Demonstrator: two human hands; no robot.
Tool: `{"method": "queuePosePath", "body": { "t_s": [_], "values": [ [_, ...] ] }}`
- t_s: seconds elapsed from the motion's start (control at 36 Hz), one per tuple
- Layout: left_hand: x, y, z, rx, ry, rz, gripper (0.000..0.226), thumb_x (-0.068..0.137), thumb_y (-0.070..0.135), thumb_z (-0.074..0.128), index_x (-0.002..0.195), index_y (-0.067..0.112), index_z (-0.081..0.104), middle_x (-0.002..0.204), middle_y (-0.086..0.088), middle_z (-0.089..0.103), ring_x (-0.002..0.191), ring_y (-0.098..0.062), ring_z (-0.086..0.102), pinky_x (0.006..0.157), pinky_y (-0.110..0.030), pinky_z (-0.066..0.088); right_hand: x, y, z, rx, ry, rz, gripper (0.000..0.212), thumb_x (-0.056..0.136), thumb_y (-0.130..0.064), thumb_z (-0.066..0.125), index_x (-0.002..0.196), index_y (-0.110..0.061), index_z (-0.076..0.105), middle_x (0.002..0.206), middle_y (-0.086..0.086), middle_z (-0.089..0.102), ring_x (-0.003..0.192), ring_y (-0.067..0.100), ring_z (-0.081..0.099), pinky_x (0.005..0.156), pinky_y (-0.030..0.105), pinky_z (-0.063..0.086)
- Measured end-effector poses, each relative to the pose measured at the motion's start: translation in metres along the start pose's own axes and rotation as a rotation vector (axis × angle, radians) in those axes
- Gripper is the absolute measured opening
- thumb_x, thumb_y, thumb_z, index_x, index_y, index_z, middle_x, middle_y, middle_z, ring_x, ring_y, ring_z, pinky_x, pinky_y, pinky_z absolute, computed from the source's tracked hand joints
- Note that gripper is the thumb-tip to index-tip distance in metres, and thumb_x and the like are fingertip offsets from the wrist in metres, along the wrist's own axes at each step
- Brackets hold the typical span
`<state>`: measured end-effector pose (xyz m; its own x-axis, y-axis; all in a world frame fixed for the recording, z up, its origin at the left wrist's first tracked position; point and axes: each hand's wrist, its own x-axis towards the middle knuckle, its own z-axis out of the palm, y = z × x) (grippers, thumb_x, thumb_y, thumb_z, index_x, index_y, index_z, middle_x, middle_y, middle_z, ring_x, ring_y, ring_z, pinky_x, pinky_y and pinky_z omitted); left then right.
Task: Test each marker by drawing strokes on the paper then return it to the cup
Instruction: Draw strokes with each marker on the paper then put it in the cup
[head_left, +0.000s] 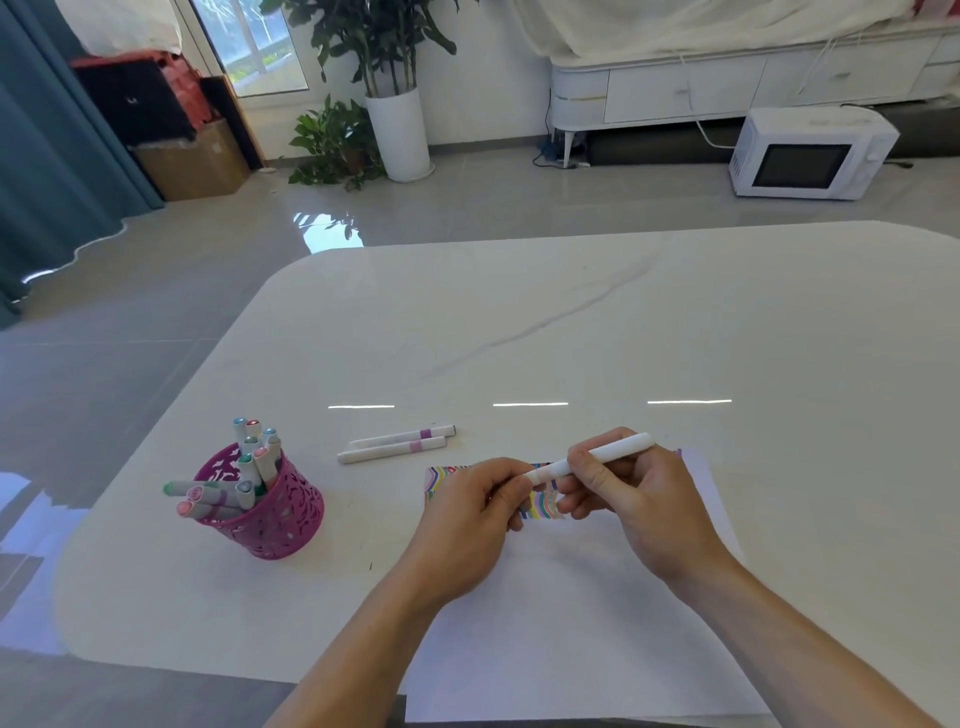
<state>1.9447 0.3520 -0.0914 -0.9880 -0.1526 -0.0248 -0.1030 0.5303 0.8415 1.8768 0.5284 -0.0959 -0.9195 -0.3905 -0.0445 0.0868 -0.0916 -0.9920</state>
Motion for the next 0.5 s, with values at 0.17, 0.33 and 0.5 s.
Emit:
{"method": "queuePosePath", "body": {
  "t_s": [0.17,0.33,0.5],
  "values": [
    [-0.0009,0.0012,0.0011,0.020,0.020,-0.002,0.020,0.101,0.019,0.055,0.097,0.023,0.074,0.068,0.013,0.061,0.063,0.000,0.057,0.069,-0.024,0.049,-0.0010,0.0009,-0.0014,0.026,-0.009,-0.008,0.012,0.098,-0.009,0.067,0.091,0.001,0.068,0.077,0.021,0.075,0.065,0.029,0.072,0.060,0.028,0.058],
    [-0.0006,-0.0023,-0.0004,0.027,0.010,0.000,0.020,0.100,0.022,0.057,0.090,0.019,0.074,0.069,0.008,0.063,0.063,-0.005,0.059,0.069,-0.031,0.053,-0.0020,0.0020,-0.0008,0.015,-0.036,0.006,0.018,0.099,-0.014,0.067,0.092,0.002,0.067,0.077,0.021,0.074,0.066,0.029,0.072,0.060,0.028,0.057],
    [0.0041,-0.0032,-0.0041,-0.109,0.044,-0.010,0.016,0.099,0.025,0.060,0.093,0.030,0.075,0.076,0.011,0.069,0.068,-0.006,0.061,0.068,-0.023,0.052,-0.0003,-0.0039,0.0016,0.047,-0.048,0.012,0.012,0.096,-0.012,0.070,0.093,-0.001,0.071,0.076,0.020,0.073,0.063,0.026,0.070,0.057,0.027,0.055]
  ]
}}
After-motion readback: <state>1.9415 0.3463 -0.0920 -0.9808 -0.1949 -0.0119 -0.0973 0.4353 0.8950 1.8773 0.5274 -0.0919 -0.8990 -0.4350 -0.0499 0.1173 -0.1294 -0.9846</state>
